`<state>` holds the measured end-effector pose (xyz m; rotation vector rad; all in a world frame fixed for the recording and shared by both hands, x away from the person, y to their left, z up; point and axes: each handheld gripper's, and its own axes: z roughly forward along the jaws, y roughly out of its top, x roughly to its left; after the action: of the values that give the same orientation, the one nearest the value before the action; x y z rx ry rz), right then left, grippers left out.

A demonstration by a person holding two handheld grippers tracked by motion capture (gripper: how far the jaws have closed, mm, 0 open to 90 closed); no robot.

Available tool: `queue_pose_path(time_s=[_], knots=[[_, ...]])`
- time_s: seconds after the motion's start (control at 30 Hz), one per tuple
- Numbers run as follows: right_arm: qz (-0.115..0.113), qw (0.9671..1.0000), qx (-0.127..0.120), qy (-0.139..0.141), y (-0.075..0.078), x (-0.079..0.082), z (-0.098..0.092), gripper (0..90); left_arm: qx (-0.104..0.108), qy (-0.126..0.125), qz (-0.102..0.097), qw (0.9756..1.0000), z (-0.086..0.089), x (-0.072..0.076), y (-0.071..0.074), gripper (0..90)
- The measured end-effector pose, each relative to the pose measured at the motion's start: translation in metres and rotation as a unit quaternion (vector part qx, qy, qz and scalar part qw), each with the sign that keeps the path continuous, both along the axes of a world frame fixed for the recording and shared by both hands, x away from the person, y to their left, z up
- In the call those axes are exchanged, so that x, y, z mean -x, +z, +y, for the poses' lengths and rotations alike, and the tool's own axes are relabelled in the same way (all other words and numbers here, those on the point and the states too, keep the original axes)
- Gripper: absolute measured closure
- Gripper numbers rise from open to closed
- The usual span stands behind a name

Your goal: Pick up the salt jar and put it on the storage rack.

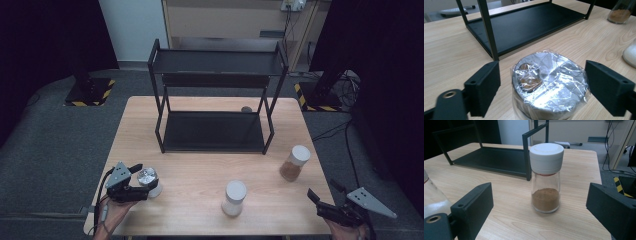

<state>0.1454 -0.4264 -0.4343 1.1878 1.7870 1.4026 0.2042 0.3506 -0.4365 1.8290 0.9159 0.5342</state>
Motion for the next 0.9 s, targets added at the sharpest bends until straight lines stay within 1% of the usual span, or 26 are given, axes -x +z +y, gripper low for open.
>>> queue_pose_path(time_s=[0.1, 0.2, 0.23, 0.3, 0.37, 0.63, 0.9], knots=[[0.0, 1.0, -0.001, 0.0, 0.0, 0.0001, -0.0001, 7.6, -0.005, -0.005, -0.004, 1.0, -0.0003, -0.001, -0.0012, 19.9], [0.0, 1.0, -0.002, 0.001, 0.0, 0.0, -0.0003, 7.7, -0.008, -0.011, -0.009, 0.9999, -0.0003, -0.0014, -0.0026, 29.8], [0.0, 1.0, -0.002, 0.001, 0.0, 0.0001, -0.0001, 7.7, -0.01, -0.014, -0.014, 0.9998, -0.0004, -0.001, -0.0031, 31.5], [0.0, 1.0, -0.001, 0.001, 0.0, 0.0001, -0.0001, 7.7, -0.015, -0.013, -0.018, 0.9996, -0.0019, 0.0002, -0.0031, 31.9], [0.0, 1.0, -0.002, 0.001, -0.0002, -0.0001, -0.0005, 7.6, -0.012, -0.013, -0.021, 0.9996, -0.0011, 0.0009, -0.005, 32.6], [0.001, 1.0, -0.001, 0.0, 0.0001, 0.0, 0.0003, 7.6, -0.008, -0.012, -0.023, 0.9996, -0.0007, 0.0015, -0.0062, 33.0], [0.0, 1.0, -0.001, 0.0, -0.0001, 0.0001, 0.0, 7.5, -0.015, -0.018, -0.022, 0.9995, -0.0014, -0.001, -0.0031, 33.2]])
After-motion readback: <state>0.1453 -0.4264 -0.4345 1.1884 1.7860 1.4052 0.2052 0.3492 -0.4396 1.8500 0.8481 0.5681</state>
